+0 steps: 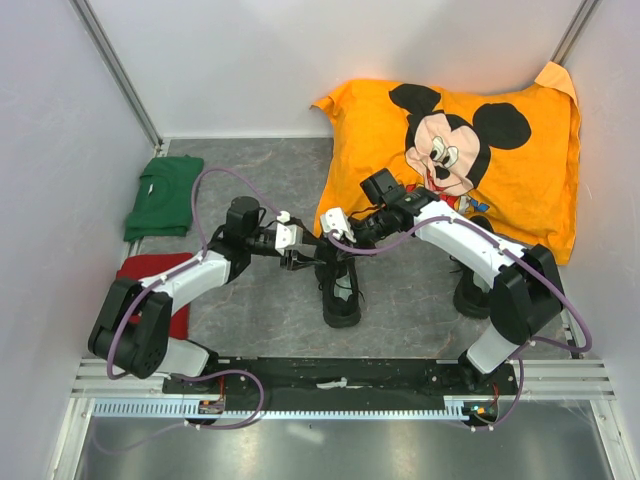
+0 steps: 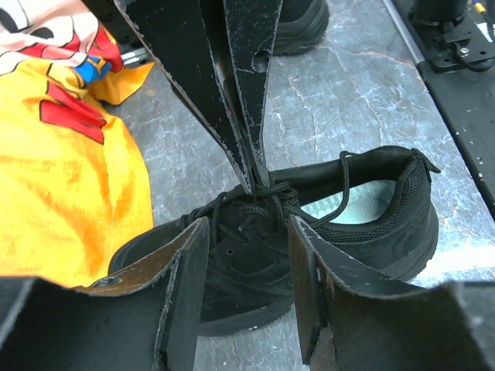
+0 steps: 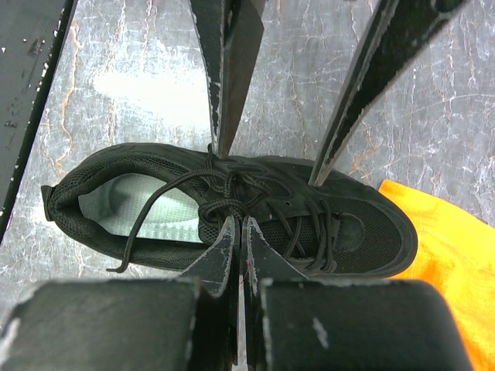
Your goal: Tie the shoes
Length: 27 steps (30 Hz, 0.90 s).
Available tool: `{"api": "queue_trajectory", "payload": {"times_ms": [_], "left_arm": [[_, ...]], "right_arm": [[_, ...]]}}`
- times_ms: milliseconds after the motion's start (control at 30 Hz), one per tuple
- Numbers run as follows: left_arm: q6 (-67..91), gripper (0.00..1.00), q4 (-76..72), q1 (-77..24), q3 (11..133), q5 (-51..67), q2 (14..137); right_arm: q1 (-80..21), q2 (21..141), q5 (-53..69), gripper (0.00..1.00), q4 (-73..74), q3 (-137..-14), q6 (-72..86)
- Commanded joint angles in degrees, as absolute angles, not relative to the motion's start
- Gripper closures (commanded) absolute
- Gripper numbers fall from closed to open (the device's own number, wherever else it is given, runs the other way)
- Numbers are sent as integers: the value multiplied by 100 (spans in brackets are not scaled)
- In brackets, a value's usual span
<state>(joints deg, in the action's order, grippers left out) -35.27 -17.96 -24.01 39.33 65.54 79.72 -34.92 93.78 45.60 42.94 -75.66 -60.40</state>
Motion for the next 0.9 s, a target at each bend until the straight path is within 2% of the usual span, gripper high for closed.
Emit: {"api": "queue_trajectory", "payload": {"times_ms": [0, 400, 533, 667, 700, 867], "left_arm": [[-3894, 48, -1687, -2452, 4218, 6969, 8103], [-3648, 54, -1687, -2505, 4465, 7242, 8481], [-3604, 60, -1670, -2496, 4509, 7260, 8578], [-3568, 62, -1644, -2496, 4561, 7304, 8675], [-3577, 64, -1644, -2513, 4562, 7304, 8692], [-3551, 87, -1582, -2514, 4623, 7321, 8684]], "right_arm": [[-3559, 9325, 4816, 100, 4298, -7717, -6267], [-3577, 9325, 4781, 100, 4315, -7752, -6319], [-3568, 9325, 4781, 100, 4307, -7743, -6328], [-3577, 9316, 4781, 100, 4307, -7743, -6328], [-3577, 9316, 4781, 100, 4307, -7752, -6328], [-3568, 9290, 4703, 100, 4307, -7717, -6302]]}}
